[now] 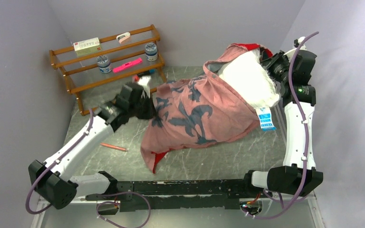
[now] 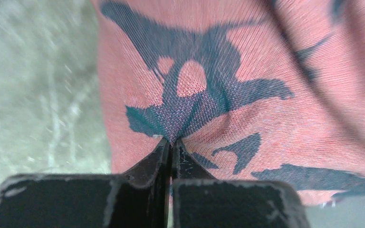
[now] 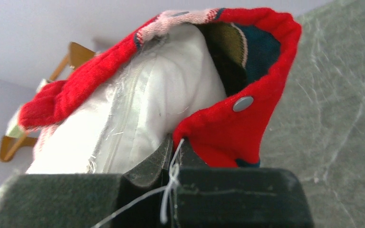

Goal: Put the pillow into the pillowcase

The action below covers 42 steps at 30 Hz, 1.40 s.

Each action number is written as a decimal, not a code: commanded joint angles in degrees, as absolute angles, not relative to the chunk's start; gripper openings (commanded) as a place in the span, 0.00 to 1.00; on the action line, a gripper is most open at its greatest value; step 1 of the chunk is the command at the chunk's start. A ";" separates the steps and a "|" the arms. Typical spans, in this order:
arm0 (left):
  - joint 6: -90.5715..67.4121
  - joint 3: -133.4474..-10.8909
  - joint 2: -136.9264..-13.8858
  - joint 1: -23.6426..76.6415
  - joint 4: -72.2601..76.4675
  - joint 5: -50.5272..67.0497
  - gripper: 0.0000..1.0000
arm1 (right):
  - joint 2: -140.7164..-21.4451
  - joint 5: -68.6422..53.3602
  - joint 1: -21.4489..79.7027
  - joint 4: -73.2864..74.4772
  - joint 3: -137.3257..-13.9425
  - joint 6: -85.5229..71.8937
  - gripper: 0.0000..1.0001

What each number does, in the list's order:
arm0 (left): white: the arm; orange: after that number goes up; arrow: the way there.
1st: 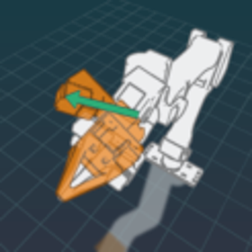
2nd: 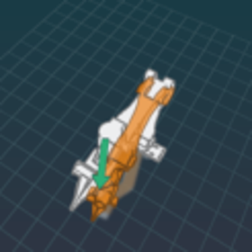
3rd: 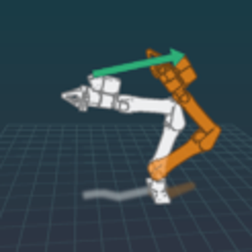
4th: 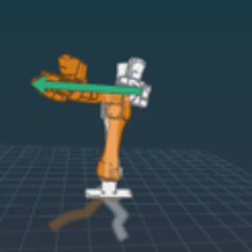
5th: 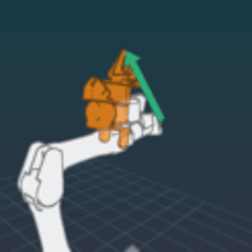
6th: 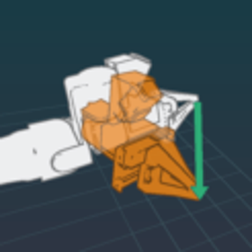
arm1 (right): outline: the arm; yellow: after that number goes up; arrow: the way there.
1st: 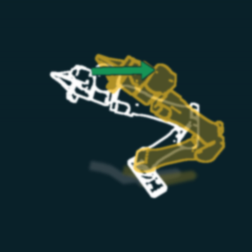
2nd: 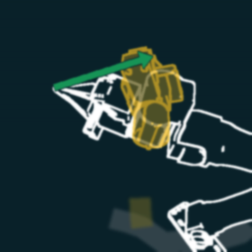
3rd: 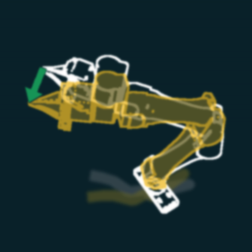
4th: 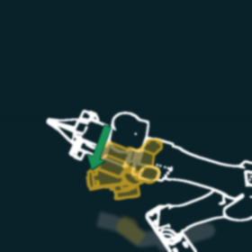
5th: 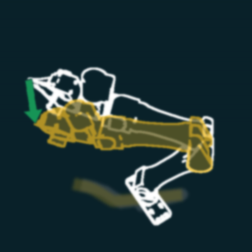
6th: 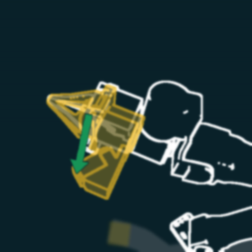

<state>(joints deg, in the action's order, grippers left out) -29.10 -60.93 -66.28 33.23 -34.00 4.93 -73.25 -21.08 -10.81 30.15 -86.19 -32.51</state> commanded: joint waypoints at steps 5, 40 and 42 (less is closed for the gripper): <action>-21.29 -88.78 -70.41 31.01 -45.46 -7.55 0.05 | -72.25 -28.58 -10.04 27.08 -91.16 -38.20 0.00; -21.70 -77.92 -74.76 30.96 -37.43 -3.47 0.86 | -69.01 -4.19 -5.78 45.40 -84.09 -24.47 0.75; -21.09 -75.33 -73.90 30.58 -39.71 -6.41 0.87 | -65.32 -1.83 -5.84 44.21 -77.20 -26.14 0.76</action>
<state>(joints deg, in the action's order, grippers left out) -23.62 -78.52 -77.82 31.07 -35.88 0.95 -71.07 -4.95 -5.78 42.33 -86.13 -25.58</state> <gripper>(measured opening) 0.862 0.754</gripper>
